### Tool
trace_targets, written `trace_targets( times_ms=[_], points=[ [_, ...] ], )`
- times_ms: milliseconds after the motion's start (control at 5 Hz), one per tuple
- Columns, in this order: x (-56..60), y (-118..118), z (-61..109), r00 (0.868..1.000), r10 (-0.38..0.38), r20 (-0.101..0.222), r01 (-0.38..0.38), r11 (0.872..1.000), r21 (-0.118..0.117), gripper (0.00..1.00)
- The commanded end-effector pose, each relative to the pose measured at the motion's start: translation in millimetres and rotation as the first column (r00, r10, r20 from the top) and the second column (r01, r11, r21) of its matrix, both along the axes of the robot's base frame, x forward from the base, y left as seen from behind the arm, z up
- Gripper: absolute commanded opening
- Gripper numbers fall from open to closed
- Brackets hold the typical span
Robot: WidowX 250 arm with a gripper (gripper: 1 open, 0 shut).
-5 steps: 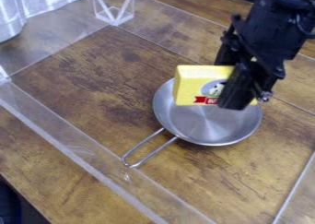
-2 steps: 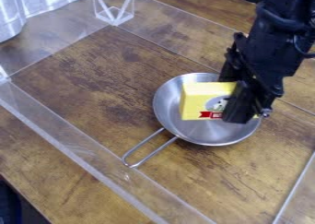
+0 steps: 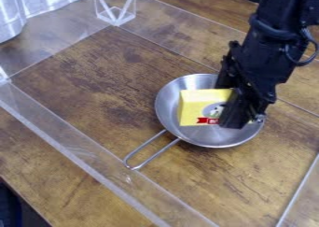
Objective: Put the yellow object in the silver pan
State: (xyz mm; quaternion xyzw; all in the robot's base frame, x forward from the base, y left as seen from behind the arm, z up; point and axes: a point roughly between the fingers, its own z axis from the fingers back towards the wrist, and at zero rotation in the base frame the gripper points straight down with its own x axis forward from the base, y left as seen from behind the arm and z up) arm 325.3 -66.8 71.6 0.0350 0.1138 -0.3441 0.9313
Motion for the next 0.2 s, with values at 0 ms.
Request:
trace_targets(
  times_ms=[0],
  points=[
    [6.8,5.1,11.2,0.999,0.02,0.05,-0.019,1.0,-0.019,1.0]
  ],
)
